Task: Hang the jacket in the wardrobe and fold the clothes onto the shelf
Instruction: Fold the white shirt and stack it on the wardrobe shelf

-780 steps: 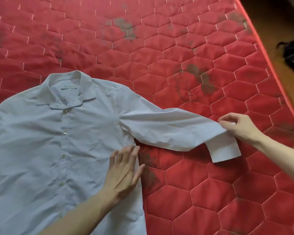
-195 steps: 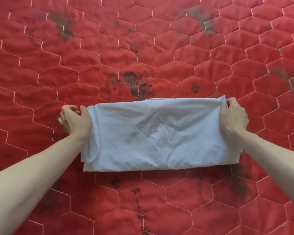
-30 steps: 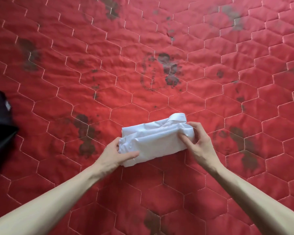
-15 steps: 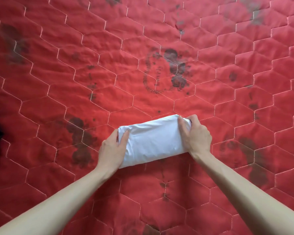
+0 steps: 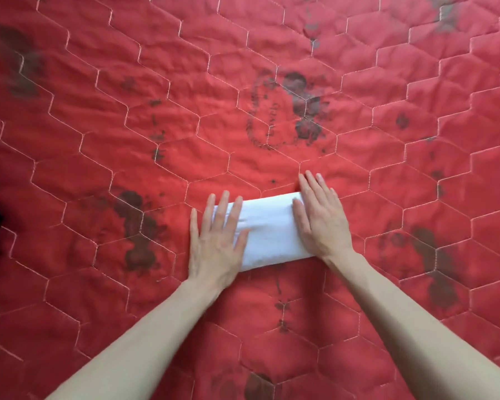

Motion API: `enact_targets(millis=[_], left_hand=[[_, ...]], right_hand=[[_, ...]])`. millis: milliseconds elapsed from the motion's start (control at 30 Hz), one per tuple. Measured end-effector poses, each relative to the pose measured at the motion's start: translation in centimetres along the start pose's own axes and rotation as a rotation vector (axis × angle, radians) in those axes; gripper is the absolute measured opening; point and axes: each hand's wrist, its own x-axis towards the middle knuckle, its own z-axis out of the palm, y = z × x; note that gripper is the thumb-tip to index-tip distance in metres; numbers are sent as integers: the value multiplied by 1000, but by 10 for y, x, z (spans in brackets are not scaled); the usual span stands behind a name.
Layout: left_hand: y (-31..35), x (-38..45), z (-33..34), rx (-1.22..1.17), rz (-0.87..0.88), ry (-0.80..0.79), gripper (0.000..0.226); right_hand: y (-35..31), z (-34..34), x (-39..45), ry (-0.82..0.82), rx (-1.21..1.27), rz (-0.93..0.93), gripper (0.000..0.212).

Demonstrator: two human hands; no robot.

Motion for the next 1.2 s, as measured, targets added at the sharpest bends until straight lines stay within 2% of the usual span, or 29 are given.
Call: enact_targets(millis=[67, 167, 267, 333, 400, 467, 533, 600, 667, 767, 867, 1000, 1200], left_hand=[[4, -2, -1, 3, -70, 8, 65], [21, -7, -12, -88, -367, 46, 76], [37, -11, -26, -331, -710, 8, 86], [45, -8, -37, -507, -907, -24, 79], [43, -1, -48, -594, -999, -82, 77], [31, 6, -50, -677, -1006, -139, 85], [17, 8, -50, -870, -1014, -159, 95], [7, 8, -53, -1075, -995, -168, 82], [1, 6, -63, -1262, -963, -235, 63], [1, -1, -93, -1486, -847, -364, 49], [9, -13, -126, -1533, -717, -398, 40], [29, -38, -188, -1547, -618, -300, 36], [63, -98, -322, -1544, -484, -144, 36]], right_hand=[[0, 0, 3, -42, 76, 29, 60], [-3, -7, -2, 51, 142, 115, 62], [-14, -23, -18, 121, 249, 501, 81], [-21, -35, -24, 33, 350, 690, 82], [-20, -42, -21, -84, 448, 790, 77], [-18, -50, -20, -196, 562, 832, 76], [-14, -54, -22, -241, 668, 762, 63], [-17, -64, -29, -258, 729, 654, 40], [-20, -72, -37, -221, 791, 615, 35], [-29, -91, -49, -190, 948, 628, 29], [-41, -123, -59, -213, 1112, 679, 38], [-64, -187, -77, -159, 1116, 642, 50], [-116, -318, -119, -143, 1100, 527, 39]])
